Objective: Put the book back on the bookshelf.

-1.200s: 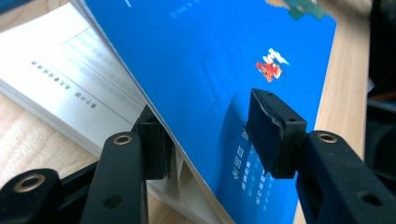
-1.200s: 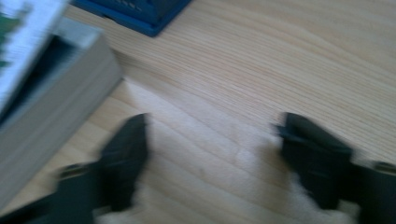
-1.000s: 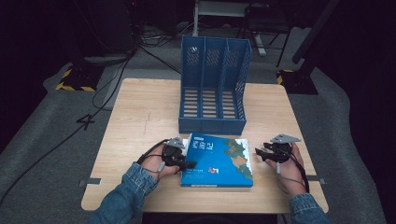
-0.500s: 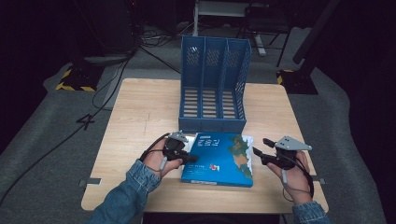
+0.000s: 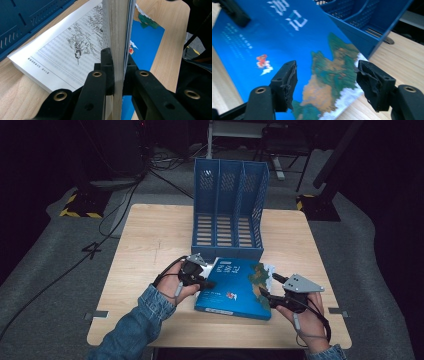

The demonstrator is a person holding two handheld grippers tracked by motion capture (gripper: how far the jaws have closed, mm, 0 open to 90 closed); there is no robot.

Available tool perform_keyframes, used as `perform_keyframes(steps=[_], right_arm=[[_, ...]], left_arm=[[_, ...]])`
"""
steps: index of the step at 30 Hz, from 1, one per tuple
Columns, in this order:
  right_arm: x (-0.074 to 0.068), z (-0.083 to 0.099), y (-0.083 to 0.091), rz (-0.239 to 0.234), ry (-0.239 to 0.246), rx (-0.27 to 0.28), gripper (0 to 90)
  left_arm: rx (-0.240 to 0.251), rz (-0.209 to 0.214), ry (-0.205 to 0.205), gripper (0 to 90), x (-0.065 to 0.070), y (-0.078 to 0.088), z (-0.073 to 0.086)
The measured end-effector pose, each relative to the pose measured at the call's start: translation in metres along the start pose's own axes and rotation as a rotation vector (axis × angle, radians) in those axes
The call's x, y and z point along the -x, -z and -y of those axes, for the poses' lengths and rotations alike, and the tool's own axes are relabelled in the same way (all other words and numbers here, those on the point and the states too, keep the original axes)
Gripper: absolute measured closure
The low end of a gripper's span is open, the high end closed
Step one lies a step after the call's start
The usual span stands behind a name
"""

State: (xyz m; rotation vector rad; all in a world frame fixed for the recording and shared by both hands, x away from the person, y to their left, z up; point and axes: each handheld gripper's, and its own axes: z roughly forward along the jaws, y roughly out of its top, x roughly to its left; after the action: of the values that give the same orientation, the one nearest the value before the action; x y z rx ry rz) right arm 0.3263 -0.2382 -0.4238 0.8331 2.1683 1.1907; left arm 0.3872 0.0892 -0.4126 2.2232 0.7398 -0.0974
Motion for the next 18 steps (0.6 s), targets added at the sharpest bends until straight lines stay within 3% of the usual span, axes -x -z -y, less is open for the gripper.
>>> perform_keyframes(steps=[11,13,18], right_arm=[[-0.039,-0.009,-0.015,-0.059,0.092,-0.025,31.7],[-0.050,-0.009,-0.019,-0.089,0.092,-0.045,29.8],[-0.071,-0.012,-0.031,-0.138,0.151,-0.067,29.9]], left_arm=[[0.007,-0.014,-0.028,84.3,0.008,0.004,-0.008],[0.010,-0.019,-0.035,84.3,0.010,0.005,-0.008],[0.009,-0.020,-0.033,84.3,0.012,0.005,-0.006]])
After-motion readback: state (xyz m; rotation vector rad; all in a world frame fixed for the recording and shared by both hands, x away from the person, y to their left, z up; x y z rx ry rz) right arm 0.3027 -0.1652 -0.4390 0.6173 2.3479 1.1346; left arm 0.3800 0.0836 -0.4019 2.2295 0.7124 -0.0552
